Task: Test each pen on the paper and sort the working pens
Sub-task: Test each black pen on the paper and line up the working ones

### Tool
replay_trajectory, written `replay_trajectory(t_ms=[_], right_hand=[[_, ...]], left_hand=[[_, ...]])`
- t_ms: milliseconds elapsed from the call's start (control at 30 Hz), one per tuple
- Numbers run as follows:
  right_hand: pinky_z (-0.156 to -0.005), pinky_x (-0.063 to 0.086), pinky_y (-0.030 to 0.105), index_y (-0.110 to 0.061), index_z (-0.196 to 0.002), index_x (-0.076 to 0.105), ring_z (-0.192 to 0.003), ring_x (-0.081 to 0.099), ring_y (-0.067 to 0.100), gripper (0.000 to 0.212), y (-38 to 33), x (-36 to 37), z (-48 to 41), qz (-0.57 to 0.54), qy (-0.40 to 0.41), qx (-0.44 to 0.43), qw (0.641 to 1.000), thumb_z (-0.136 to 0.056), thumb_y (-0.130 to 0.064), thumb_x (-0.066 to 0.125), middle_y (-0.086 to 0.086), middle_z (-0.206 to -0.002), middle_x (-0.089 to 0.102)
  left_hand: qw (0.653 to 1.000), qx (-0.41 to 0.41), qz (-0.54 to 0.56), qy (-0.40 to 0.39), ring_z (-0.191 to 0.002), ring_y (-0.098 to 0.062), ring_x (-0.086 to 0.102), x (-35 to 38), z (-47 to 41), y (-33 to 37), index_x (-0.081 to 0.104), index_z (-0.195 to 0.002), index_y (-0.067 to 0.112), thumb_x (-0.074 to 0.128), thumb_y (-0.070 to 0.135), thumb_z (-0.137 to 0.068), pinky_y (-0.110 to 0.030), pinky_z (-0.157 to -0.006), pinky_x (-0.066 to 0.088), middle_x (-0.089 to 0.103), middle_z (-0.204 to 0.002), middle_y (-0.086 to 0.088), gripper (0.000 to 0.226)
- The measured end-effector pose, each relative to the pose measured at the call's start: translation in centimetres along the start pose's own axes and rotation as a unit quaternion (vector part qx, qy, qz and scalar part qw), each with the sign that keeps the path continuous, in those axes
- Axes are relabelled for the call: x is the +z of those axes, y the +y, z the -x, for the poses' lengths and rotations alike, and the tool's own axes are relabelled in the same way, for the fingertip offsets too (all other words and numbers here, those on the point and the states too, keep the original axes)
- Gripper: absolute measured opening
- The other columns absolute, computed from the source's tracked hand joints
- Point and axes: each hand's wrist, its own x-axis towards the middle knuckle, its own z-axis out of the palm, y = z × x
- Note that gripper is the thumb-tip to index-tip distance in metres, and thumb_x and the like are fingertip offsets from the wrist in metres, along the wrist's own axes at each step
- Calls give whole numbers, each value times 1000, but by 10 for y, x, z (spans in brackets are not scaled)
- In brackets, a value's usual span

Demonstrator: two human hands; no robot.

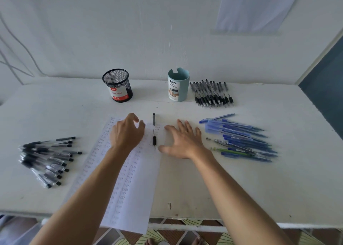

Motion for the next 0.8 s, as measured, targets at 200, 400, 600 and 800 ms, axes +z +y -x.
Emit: replay_trajectory(t_ms=[200,400,600,800], right_hand=[[-104,27,46,-24,-134,50,-130,40,25,56,-27,10,-14,-31,183,48,982,-90,-59,49,1,-135,52],[-89,32,40,-22,-111,61,-108,57,24,43,-46,18,-31,-6,224,61,973,-87,-57,55,-2,-110,65],[-83,45,31,-24,-100,68,-89,67,20,21,-32,12,-30,-106,221,81,966,-86,-37,58,-7,-97,73],[-58,46,23,-21,-101,70,-71,63,13,20,13,-19,-25,-203,336,130,910,-85,-32,64,-6,-90,73]], left_hand=[[999,10,-50,-5,-149,-31,19,5,-1,-33,38,-149,16,45,41,-100,-48,-120,13,32,-159,-10,55],[996,17,-74,-44,-151,-27,15,11,-1,-40,30,-152,17,31,48,-101,-47,-124,7,25,-163,-5,60],[996,25,-79,-34,-147,-29,23,11,-1,-43,39,-146,18,34,50,-98,-50,-122,17,36,-157,-4,58],[995,21,-89,-29,-148,-28,23,9,0,-41,39,-146,18,35,50,-98,-48,-122,16,35,-158,-4,57]])
